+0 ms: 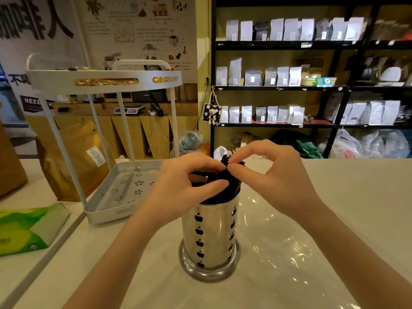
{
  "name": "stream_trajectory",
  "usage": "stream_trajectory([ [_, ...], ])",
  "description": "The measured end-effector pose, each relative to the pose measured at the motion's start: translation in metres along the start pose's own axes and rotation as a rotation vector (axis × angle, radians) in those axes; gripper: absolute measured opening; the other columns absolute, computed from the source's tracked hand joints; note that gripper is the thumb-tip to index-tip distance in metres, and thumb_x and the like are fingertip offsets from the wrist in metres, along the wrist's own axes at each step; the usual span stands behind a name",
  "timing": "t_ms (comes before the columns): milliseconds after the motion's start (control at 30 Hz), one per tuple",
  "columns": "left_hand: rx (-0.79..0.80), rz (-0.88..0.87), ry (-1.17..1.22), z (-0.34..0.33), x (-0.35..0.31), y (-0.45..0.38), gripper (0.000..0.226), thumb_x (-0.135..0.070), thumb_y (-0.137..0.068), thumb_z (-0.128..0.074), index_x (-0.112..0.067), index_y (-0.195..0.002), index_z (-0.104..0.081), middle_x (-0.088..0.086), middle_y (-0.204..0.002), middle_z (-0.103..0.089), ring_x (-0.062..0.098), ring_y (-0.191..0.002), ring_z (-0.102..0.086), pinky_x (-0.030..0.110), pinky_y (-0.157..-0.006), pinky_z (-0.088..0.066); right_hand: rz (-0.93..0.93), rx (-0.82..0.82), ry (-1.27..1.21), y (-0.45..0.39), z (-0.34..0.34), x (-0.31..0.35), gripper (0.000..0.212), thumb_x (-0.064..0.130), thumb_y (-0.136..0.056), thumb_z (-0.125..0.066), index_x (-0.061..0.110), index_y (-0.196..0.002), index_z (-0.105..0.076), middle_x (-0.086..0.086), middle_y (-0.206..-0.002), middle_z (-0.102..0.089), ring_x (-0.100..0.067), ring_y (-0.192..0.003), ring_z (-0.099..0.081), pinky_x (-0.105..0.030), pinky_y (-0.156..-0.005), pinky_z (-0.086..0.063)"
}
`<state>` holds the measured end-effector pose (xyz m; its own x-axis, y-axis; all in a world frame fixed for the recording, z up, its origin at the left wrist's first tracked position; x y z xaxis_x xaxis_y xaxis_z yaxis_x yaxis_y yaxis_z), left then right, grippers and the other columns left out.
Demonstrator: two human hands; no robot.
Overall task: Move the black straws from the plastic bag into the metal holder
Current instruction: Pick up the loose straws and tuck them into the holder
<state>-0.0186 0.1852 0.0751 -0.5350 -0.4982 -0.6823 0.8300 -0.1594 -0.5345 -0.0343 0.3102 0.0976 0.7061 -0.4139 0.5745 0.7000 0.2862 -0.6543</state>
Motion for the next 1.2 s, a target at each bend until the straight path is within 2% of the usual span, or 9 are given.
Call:
stream_trajectory([
  [100, -0.044, -0.02, -0.054, 0.001, -0.002, -0.001, 0.024, -0.02, -0.073, -0.069, -0.024, -0.097, -0.069, -0.008, -0.095, -0.069, 0.005, -0.091, -0.063, 0.02, -0.078, -0.053, 0.028, 0.019, -0.04, -0.011, 0.006, 0.012, 0.01, 0.016, -0.08, -0.067, 0.026, -0.077, -0.066, 0.017, -0.08, -0.066, -0.001, -0.085, -0.06, -0.004, -0.079, -0.041],
  [233, -0.095, -0.019, -0.072, 0.002, -0.003, -0.001, 0.02, -0.023, -0.076, -0.066, -0.029, -0.095, -0.067, -0.016, -0.095, -0.066, 0.002, -0.091, -0.061, 0.017, -0.075, -0.053, 0.105, 0.0, -0.162, -0.032, 0.025, 0.036, 0.011, 0.01, -0.084, -0.063, 0.021, -0.082, -0.063, 0.003, -0.083, -0.07, -0.015, -0.075, -0.068, -0.025, -0.073, -0.057],
  [367, -0.131, 0.002, 0.039, 0.004, -0.005, 0.0, 0.025, -0.036, -0.071, -0.059, -0.028, -0.092, -0.067, -0.011, -0.094, -0.068, 0.006, -0.09, -0.064, 0.021, -0.071, -0.056, 0.234, -0.107, -0.193, -0.048, 0.053, 0.066, 0.015, 0.009, -0.086, -0.06, 0.024, -0.085, -0.058, 0.008, -0.085, -0.066, -0.013, -0.082, -0.068, -0.022, -0.076, -0.055],
  [467, -0.169, -0.029, 0.21, 0.011, -0.014, 0.001, 0.024, -0.032, -0.069, -0.056, -0.025, -0.089, -0.067, -0.011, -0.082, -0.072, 0.007, -0.084, -0.067, 0.019, -0.068, -0.055, 0.31, -0.28, -0.292, -0.051, 0.083, 0.077, 0.01, 0.01, -0.087, -0.058, 0.02, -0.088, -0.058, 0.001, -0.087, -0.066, -0.016, -0.082, -0.068, -0.017, -0.069, -0.051],
  [600, -0.382, -0.096, 0.375, 0.049, -0.02, 0.008, 0.019, -0.024, -0.073, -0.057, -0.022, -0.088, -0.068, -0.014, -0.07, -0.073, 0.011, -0.065, -0.066, 0.015, -0.059, -0.051, 0.216, -0.394, -0.489, -0.048, 0.096, 0.052, 0.004, 0.012, -0.087, -0.06, 0.016, -0.088, -0.061, 0.006, -0.078, -0.071, -0.011, -0.077, -0.069, -0.018, -0.064, -0.051],
  [800, -0.58, -0.095, 0.491, 0.106, -0.006, 0.022, 0.017, -0.039, -0.061, -0.066, -0.029, -0.075, -0.07, -0.011, -0.067, -0.072, 0.004, -0.061, -0.067, 0.016, -0.062, -0.055, -0.068, -0.167, -0.497, -0.036, 0.047, 0.0, 0.005, 0.013, -0.084, -0.061, 0.015, -0.084, -0.066, 0.013, -0.065, -0.072, 0.001, -0.068, -0.068, -0.009, -0.065, -0.049],
  [1000, -0.721, -0.08, 0.443, 0.136, 0.009, 0.031, 0.024, -0.054, -0.065, -0.064, -0.032, -0.074, -0.066, -0.014, -0.064, -0.07, 0.0, -0.063, -0.065, 0.013, -0.064, -0.051, -0.09, 0.07, -0.337, -0.018, 0.002, -0.011, 0.006, 0.013, -0.078, -0.069, 0.018, -0.079, -0.071, 0.007, -0.079, -0.072, -0.006, -0.075, -0.064, -0.02, -0.076, -0.053],
  [1100, -0.693, -0.094, 0.384, 0.134, 0.008, 0.029, 0.024, -0.056, -0.072, -0.057, -0.034, -0.075, -0.066, -0.015, -0.065, -0.069, 0.001, -0.062, -0.064, 0.015, -0.064, -0.051, -0.079, 0.075, -0.27, -0.014, 0.0, -0.015, 0.007, 0.014, -0.08, -0.068, 0.02, -0.082, -0.072, 0.005, -0.09, -0.071, -0.009, -0.088, -0.065, -0.029, -0.085, -0.051],
  [1200, -0.731, -0.06, 0.334, 0.143, 0.015, 0.031, 0.03, -0.061, -0.073, -0.055, -0.033, -0.074, -0.064, -0.012, -0.065, -0.067, 0.004, -0.064, -0.063, 0.022, -0.069, -0.055, -0.084, 0.04, -0.321, -0.009, 0.011, -0.024, 0.013, 0.014, -0.084, -0.063, 0.024, -0.085, -0.071, 0.01, -0.085, -0.072, -0.006, -0.086, -0.065, -0.018, -0.08, -0.052],
])
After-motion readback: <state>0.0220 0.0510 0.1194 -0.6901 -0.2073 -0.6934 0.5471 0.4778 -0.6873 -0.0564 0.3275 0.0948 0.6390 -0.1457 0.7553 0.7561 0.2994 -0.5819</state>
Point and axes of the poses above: each hand's wrist, its own y-axis away from the middle knuckle, its own z-axis out of the back of the hand, x = y × z, the point moved 10 cm from there along -y, towards the middle knuckle
